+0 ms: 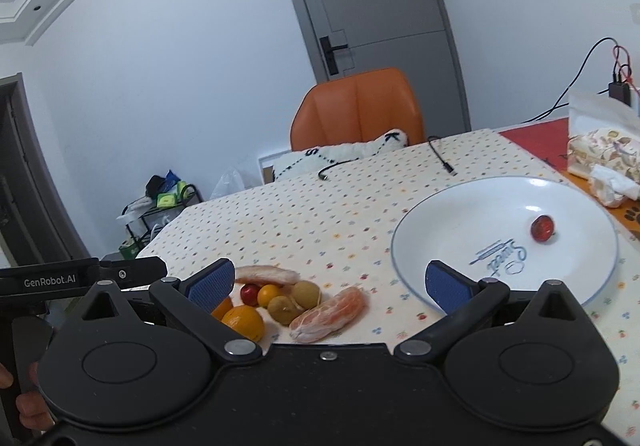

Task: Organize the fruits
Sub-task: 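Move both open grippers back toward the fruit pile, then grasp the large orange with the left gripper while the right gripper grasps the grapefruit segment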

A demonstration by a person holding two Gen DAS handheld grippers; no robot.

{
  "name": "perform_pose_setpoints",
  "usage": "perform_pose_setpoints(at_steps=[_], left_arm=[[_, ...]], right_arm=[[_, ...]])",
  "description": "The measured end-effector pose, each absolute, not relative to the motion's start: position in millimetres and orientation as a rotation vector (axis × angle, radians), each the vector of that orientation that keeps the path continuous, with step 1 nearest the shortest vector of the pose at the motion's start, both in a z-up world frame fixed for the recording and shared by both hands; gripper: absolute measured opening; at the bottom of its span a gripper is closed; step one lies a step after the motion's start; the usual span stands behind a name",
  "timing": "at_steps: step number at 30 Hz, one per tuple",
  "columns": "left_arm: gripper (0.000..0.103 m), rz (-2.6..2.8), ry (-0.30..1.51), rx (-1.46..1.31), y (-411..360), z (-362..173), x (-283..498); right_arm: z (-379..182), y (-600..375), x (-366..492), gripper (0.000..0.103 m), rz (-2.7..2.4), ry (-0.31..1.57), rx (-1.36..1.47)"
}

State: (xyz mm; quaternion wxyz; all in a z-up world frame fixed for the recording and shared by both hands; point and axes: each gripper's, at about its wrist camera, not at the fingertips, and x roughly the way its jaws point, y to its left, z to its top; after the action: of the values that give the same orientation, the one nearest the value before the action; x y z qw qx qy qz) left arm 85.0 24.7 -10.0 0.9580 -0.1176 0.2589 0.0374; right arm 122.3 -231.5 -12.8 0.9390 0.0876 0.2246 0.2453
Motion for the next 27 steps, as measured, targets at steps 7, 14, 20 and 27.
perform_pose_setpoints(at_steps=[7,14,20,27], left_arm=[[0.093,0.087,0.538,-0.245,31,-21,86],[0.087,0.079,0.554,-0.268,34,-33,93],[0.075,0.068,0.572,-0.295,35,-41,103],[0.068,0.042,0.587,-0.314,31,-49,115]], right_arm=[[-22,-224,125,0.102,0.548,0.507,0.184],[-35,-213,129,0.081,0.569,0.569,0.155],[-42,-207,137,0.075,0.570,0.601,0.148],[-49,-198,147,0.074,0.555,0.623,0.125]])
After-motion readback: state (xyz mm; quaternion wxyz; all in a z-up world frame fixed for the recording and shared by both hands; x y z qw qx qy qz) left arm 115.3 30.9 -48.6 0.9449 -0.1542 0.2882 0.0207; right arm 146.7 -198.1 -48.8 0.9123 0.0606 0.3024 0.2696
